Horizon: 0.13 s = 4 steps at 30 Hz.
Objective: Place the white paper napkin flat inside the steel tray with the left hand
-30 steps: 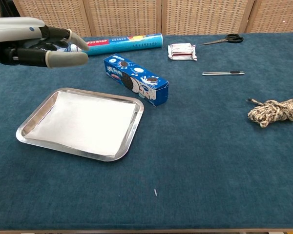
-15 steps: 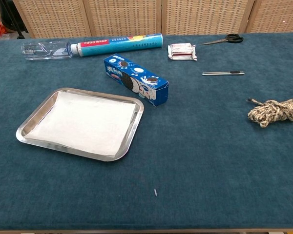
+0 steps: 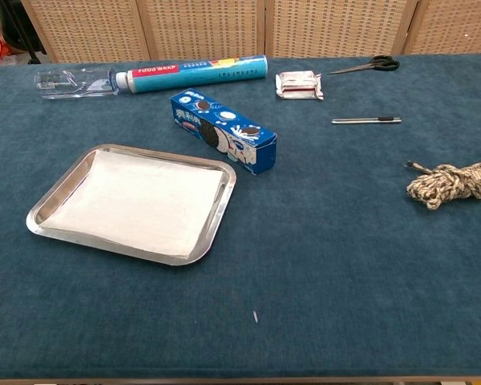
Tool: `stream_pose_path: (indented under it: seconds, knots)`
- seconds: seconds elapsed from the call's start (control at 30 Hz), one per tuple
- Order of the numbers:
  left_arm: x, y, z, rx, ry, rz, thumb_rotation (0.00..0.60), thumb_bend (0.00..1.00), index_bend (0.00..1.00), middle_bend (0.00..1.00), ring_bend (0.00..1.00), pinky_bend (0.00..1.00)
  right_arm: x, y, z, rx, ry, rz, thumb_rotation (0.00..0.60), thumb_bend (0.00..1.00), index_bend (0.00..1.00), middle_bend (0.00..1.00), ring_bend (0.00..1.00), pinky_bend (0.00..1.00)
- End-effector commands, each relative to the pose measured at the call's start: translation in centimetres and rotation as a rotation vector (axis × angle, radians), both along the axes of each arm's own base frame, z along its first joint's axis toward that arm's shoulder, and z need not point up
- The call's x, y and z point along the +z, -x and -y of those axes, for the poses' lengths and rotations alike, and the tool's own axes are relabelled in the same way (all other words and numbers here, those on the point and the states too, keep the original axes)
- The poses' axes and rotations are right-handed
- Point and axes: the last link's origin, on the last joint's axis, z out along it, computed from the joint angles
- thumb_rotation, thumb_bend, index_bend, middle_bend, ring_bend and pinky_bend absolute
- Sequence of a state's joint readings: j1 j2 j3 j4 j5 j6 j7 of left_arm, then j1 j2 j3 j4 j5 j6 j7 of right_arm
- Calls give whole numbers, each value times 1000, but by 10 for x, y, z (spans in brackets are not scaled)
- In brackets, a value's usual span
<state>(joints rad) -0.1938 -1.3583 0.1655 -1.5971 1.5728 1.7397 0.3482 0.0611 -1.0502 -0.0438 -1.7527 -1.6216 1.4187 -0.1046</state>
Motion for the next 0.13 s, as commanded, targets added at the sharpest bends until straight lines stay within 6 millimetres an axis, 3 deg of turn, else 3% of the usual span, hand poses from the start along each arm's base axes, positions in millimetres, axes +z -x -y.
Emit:
stream_pose_path:
  seconds: [0.03, 0.13]
  knots:
    - [-1, 1, -1, 11, 9, 3, 356, 143, 167, 0, 0, 0, -1, 1, 0, -3, -5, -5, 600, 0, 102, 0, 0, 0]
    - [-1, 1, 0, 16, 15, 5, 359, 143, 167, 0, 0, 0, -1, 0, -1, -1, -8, -3, 600, 0, 102, 0, 0, 0]
